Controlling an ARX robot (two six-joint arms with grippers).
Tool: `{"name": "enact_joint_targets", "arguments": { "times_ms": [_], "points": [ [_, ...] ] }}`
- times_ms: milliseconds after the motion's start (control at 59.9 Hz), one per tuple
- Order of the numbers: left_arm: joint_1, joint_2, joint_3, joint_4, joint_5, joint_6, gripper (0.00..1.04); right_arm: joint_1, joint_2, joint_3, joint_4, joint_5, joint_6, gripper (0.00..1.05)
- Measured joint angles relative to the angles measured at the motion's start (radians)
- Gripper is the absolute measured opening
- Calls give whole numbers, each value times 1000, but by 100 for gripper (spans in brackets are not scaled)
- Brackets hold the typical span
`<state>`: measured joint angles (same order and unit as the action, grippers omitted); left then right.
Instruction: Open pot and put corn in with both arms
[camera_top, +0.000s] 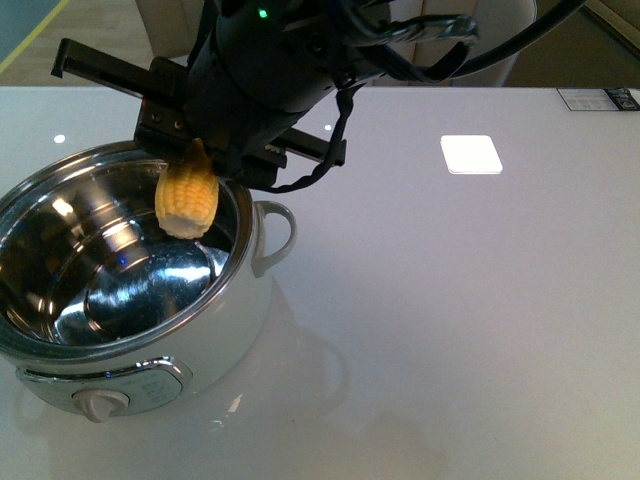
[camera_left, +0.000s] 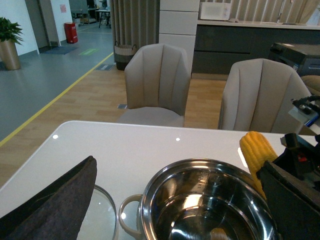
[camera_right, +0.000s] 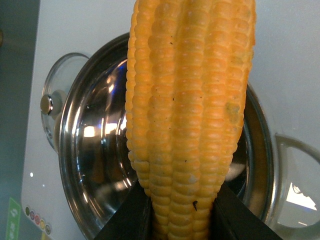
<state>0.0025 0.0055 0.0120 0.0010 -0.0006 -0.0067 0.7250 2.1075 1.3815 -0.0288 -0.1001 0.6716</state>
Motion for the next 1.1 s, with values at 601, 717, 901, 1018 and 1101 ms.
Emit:
{"name": "enact_joint_targets", "arguments": {
  "times_ms": [601, 717, 901, 1018, 1101],
  "points": [
    [0, 0, 0, 0, 0, 0, 98, 21, 161, 206, -156, 6, -56, 39],
    [0, 0, 0, 0, 0, 0, 98, 27, 161, 206, -156, 2, -64, 59],
    [0, 0, 0, 0, 0, 0, 98, 32, 160, 184, -145, 3, -85, 90],
    [0, 0, 0, 0, 0, 0, 98, 19, 134, 132, -103, -5, -68, 96],
    [0, 0, 0, 0, 0, 0, 98, -2, 88, 80, -47, -27, -31, 96]
  ]
}}
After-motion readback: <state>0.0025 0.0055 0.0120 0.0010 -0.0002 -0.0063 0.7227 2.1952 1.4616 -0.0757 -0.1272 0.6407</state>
